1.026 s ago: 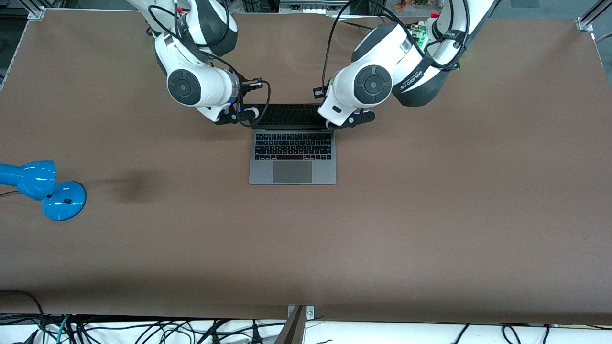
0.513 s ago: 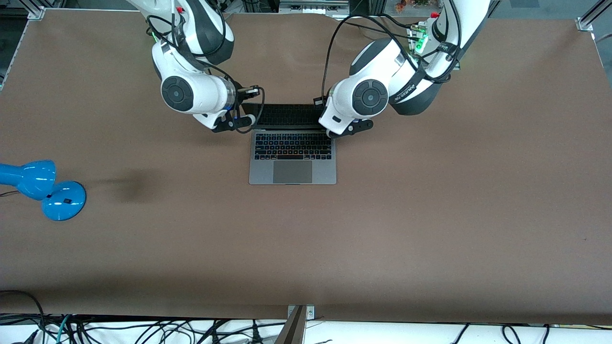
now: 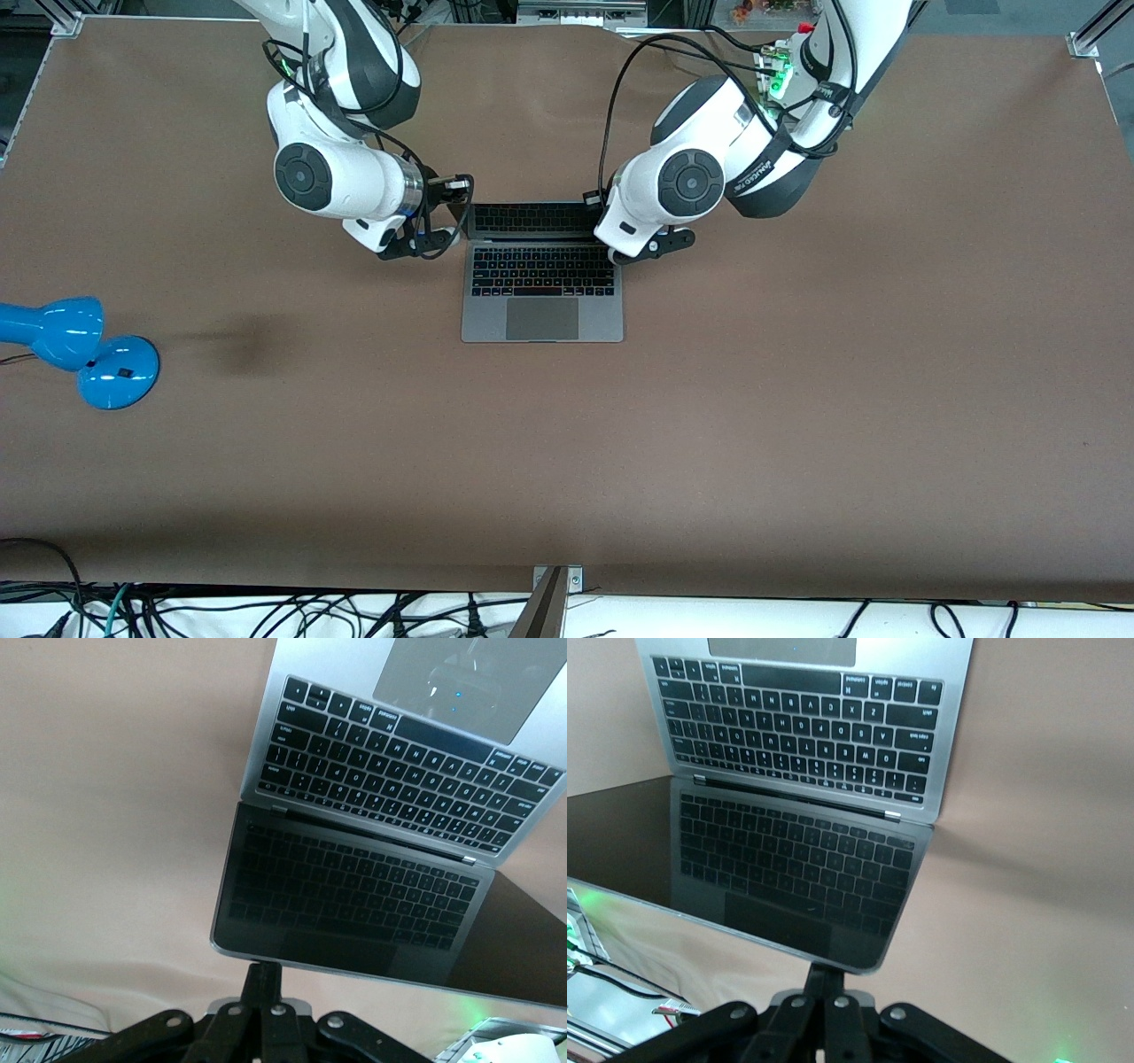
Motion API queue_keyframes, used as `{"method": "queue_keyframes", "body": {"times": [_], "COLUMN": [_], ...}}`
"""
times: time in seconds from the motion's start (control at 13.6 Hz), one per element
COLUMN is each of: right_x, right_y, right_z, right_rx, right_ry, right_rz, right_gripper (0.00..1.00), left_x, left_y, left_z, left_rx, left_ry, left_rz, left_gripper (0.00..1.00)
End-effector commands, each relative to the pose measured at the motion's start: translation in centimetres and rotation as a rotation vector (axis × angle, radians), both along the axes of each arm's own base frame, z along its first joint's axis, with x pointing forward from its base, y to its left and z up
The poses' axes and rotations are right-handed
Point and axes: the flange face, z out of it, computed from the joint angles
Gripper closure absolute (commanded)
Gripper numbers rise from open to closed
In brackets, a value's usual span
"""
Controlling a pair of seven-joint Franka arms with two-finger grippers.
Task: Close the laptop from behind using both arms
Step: 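Push the screen forward with both grippers, tilting it toward the keyboard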
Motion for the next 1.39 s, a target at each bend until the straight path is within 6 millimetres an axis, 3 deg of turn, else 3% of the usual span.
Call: {"method": "queue_keyframes", "body": {"times": [0.0,0.73,1.1,1.32], "right_x": [1.1,3.1,4.2,5.3], "right_y": [-0.7,-1.6,-1.3,-1.3], "right_z": [1.0,-0.2,-0.3,-1.3], "right_rx": [0.018,0.040,0.057,0.047], "right_ry": [-0.049,-0.138,-0.169,-0.219], "right_rz": [-0.014,0.004,0.005,0.038], "right_gripper": [1.00,1.00,1.00,1.00], "left_x": [0.8,3.9,4.5,4.6], "left_y": [0.1,1.1,1.1,1.2], "left_z": [-1.7,-4.8,-6.9,-7.8], "left_rx": [0.010,0.003,0.007,0.010], "left_ry": [-0.019,-0.078,-0.092,-0.079], "left_rz": [0.003,0.037,0.041,0.044], "left_gripper": [1.00,1.00,1.00,1.00]}}
